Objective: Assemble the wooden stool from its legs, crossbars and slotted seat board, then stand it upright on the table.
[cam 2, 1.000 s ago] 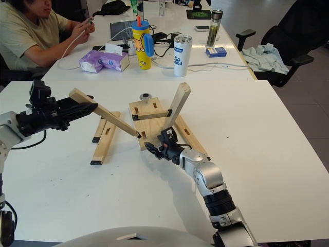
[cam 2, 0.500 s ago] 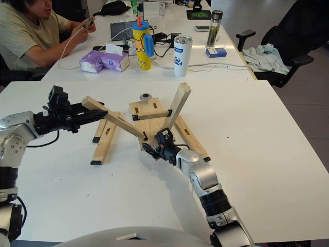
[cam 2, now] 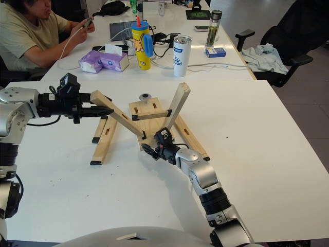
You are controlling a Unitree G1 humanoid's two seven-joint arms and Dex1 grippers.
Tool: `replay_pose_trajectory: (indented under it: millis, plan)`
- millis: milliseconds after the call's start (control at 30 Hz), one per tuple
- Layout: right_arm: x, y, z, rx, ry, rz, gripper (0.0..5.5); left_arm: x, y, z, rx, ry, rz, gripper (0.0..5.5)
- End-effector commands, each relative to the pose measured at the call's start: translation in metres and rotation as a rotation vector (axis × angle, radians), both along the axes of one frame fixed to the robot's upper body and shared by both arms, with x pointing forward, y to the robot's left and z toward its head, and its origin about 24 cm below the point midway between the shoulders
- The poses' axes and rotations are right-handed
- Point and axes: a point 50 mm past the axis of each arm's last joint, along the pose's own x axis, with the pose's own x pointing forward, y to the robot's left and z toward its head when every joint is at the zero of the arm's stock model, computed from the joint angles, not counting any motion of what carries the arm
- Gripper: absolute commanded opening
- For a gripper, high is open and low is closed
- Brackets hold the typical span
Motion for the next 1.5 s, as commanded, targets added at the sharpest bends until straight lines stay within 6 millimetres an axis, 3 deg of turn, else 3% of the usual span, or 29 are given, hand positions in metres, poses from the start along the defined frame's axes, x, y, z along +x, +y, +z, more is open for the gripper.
replay_pose_trajectory:
  millis: [33, 300, 700, 800, 900, 1033, 1133, 1267, 1400, 1433, 1500]
  plan:
    - [-0.015, -0.004, -0.030, -0.070, 0.165, 0.000, 3.55, -0.001, -0.021, -0.024, 0.008, 0.074, -0.032, 2.07]
    - [-0.017, -0.004, -0.034, -0.083, 0.213, 0.006, 3.55, -0.013, -0.053, -0.063, -0.026, 0.132, -0.052, 2.07]
    - [-0.021, -0.004, -0.037, -0.059, 0.229, -0.006, 3.55, -0.019, -0.041, -0.108, -0.068, 0.224, 0.070, 2.07]
    - [-0.013, -0.002, -0.012, 0.078, 0.093, -0.022, 3.55, -0.019, -0.041, -0.109, -0.071, 0.221, 0.070, 2.07]
    - [-0.015, -0.006, 0.029, 0.281, -0.063, -0.017, 3.55, -0.017, -0.038, -0.104, -0.071, 0.209, 0.072, 2.07]
    - [-0.023, -0.014, 0.082, 0.365, -0.319, -0.007, 2.96, -0.015, -0.033, -0.099, -0.064, 0.196, 0.080, 2.07]
    - [-0.018, -0.016, 0.115, 0.301, -0.543, -0.073, 2.46, -0.013, -0.031, -0.098, -0.058, 0.194, 0.081, 2.07]
    - [-0.001, -0.006, 0.138, 0.085, -0.808, -0.136, 2.07, -0.013, -0.034, -0.098, -0.055, 0.197, 0.066, 2.07]
    - [0.017, 0.011, 0.131, -0.042, -0.861, -0.186, 2.07, -0.010, -0.038, -0.098, -0.049, 0.196, 0.050, 2.07]
    - [0.022, 0.014, 0.115, -0.133, -0.833, -0.190, 2.07, -0.009, -0.039, -0.098, -0.049, 0.196, 0.048, 2.07]
    - [0.028, 0.014, 0.054, -0.418, -0.653, -0.107, 2.07, -0.008, -0.040, -0.098, -0.051, 0.194, 0.045, 2.07]
